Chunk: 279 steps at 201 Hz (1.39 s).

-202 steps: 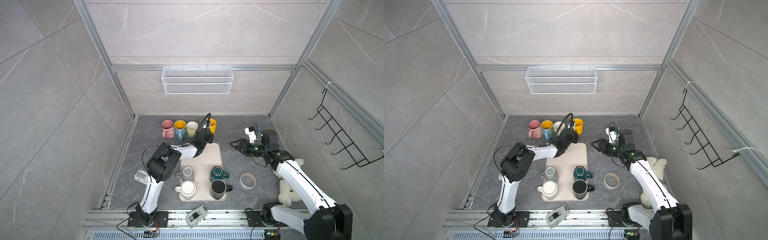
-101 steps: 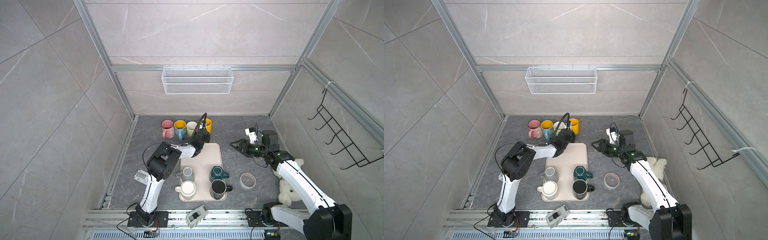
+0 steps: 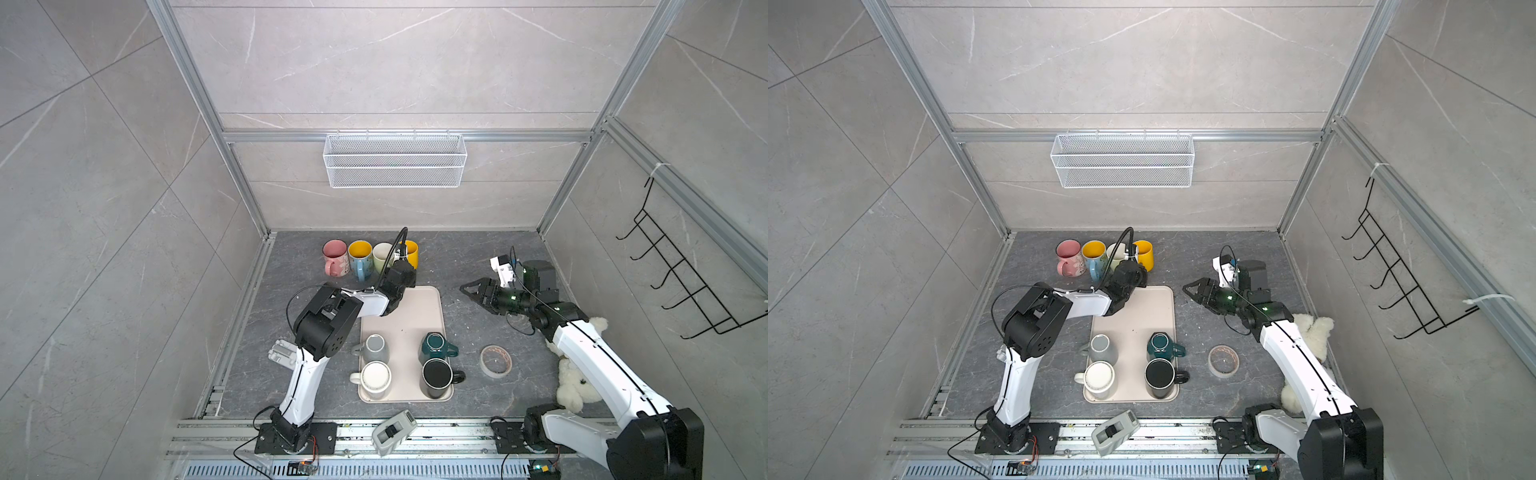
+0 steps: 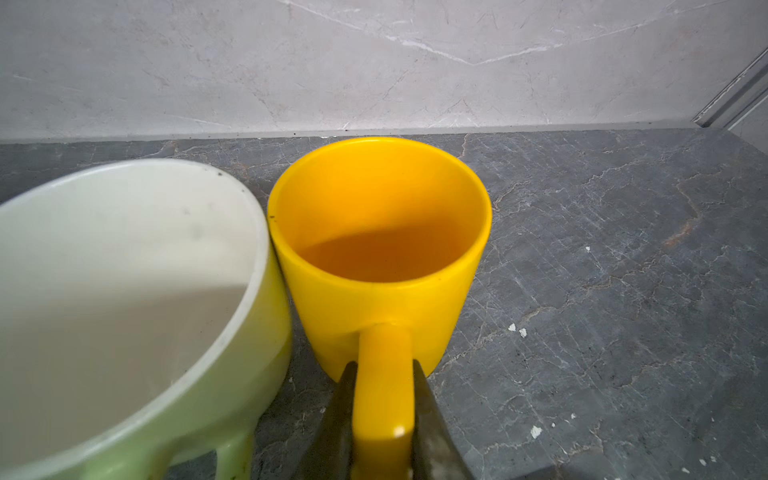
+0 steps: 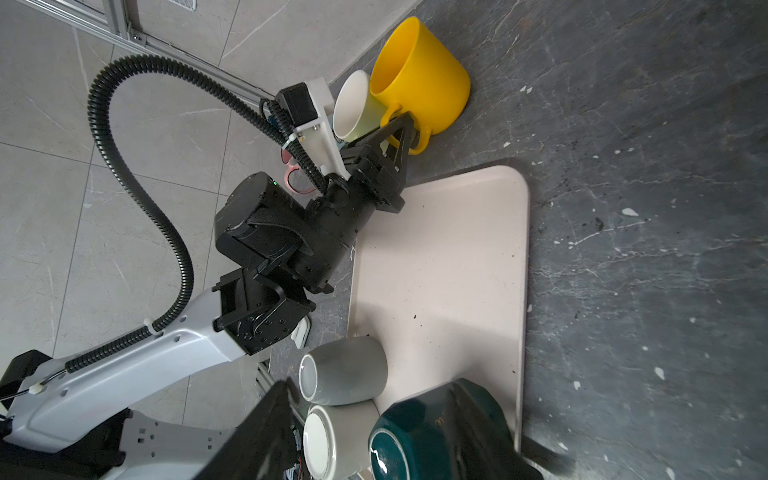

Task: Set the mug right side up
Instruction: 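Lower the yellow mug upright beside the light green mug with the left gripper, then open the left gripper off the yellow mug and draw it back over the tray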

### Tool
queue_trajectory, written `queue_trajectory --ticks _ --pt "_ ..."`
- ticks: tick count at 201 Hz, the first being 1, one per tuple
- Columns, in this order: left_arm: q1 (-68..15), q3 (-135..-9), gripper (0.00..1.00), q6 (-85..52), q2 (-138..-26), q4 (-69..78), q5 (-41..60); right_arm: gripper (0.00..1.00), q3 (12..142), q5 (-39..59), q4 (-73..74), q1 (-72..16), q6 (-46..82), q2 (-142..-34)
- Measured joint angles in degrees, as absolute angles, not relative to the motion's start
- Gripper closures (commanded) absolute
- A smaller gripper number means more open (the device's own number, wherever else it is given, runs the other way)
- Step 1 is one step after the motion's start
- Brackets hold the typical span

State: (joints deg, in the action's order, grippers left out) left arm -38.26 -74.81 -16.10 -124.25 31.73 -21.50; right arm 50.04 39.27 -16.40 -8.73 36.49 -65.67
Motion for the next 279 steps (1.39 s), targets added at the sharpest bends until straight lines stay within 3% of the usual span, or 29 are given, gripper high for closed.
queue_trajectory --ticks 36,125,180,202,279 --pt "-38.3 -74.0 0.82 -17.0 -124.2 32.9 -21.4 0.4 49.9 39.3 -16.4 -8.7 36.5 -65.7" --pt "-38.3 -72.6 0.72 -17.0 -124.2 33.6 -20.9 0.39 49.7 39.3 -16.4 -8.7 36.5 -65.7" --pt "-38.3 -72.1 0.49 -17.7 -124.2 34.0 -20.9 0.39 49.3 39.3 -16.4 -8.7 36.7 -65.7" --pt "-38.3 -70.4 0.46 -18.2 -123.5 34.4 -20.8 0.39 49.3 39.3 -16.4 -8.7 36.9 -65.7" --pt "-39.0 -61.9 0.4 -19.5 -106.1 34.3 -16.2 0.4 49.1 40.1 -15.9 -8.7 38.9 -66.1"
